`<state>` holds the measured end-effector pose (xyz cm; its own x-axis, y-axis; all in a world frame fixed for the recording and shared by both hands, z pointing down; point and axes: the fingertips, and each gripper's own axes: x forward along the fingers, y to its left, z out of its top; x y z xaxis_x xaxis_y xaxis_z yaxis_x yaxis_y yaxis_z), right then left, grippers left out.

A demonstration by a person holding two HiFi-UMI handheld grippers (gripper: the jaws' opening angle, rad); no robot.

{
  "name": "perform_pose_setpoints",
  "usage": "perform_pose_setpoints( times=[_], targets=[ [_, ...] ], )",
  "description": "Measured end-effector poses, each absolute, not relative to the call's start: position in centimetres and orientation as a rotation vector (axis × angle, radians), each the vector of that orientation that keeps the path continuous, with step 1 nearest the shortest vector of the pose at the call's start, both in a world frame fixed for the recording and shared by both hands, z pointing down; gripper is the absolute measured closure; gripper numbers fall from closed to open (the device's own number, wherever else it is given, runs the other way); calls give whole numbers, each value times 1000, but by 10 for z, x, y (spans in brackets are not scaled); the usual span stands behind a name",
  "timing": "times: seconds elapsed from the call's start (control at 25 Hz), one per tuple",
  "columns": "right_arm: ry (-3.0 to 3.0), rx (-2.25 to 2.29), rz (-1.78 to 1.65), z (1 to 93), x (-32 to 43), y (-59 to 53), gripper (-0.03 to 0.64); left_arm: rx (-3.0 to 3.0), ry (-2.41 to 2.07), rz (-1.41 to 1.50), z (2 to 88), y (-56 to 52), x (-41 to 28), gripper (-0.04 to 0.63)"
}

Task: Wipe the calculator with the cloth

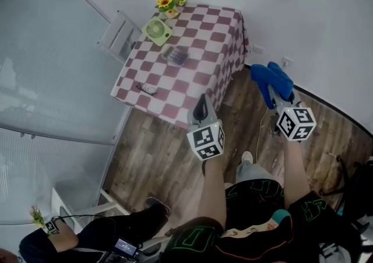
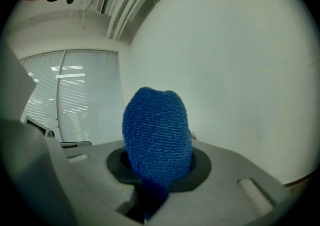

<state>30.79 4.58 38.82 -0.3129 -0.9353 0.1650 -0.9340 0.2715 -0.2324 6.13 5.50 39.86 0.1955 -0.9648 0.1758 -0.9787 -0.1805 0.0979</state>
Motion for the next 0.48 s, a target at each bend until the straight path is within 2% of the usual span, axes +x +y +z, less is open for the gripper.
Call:
perform_pose_setpoints(
  times=[0.48],
  targets=[
    [2555, -1684, -368, 346, 318, -50, 522, 2234, -2026, 23, 362, -9, 64, 586]
  ],
)
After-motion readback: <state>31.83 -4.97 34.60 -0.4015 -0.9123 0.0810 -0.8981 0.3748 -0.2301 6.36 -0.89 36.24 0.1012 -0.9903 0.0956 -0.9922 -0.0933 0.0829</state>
